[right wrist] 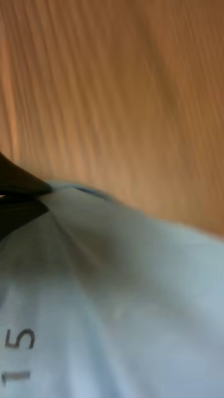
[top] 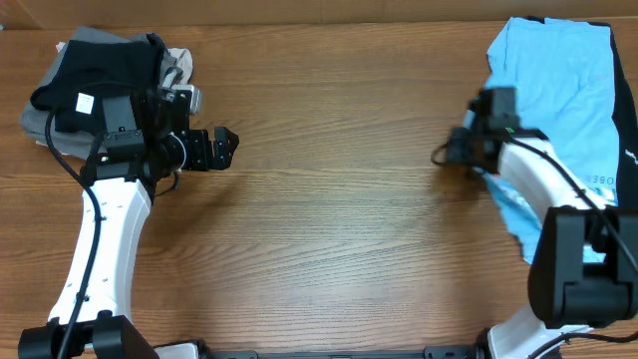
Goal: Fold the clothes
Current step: 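Grasp the light-blue T-shirt edge with the right gripper, then drag the T-shirt left to the table center with the right gripper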
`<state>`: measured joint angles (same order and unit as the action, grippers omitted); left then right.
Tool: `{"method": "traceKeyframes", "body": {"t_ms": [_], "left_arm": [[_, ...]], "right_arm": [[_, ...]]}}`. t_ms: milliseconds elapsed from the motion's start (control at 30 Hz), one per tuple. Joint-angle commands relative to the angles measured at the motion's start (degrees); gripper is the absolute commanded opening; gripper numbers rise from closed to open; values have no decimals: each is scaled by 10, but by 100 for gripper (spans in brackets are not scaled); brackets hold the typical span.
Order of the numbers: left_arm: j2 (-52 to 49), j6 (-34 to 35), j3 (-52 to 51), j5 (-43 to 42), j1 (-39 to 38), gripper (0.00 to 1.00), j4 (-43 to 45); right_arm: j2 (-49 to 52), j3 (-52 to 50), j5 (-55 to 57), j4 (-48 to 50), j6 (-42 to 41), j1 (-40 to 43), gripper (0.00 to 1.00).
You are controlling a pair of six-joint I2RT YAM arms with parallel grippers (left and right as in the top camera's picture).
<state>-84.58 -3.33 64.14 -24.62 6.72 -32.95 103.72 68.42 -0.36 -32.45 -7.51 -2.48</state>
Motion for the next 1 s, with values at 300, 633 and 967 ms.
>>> {"method": "traceKeyframes", "body": {"t_ms": [300,633,967], "left_arm": [[-1,30,12,83,17,100,2],[-1,38,12,83,68,100,-5],[-1,38,12,83,70,100,-9]], "right_arm": [[-6,108,-154,-66,-33,-238,4],[-6,108,-210,18,-78,-412,4],[-12,122,-224,8,-78,-487,24]]}}
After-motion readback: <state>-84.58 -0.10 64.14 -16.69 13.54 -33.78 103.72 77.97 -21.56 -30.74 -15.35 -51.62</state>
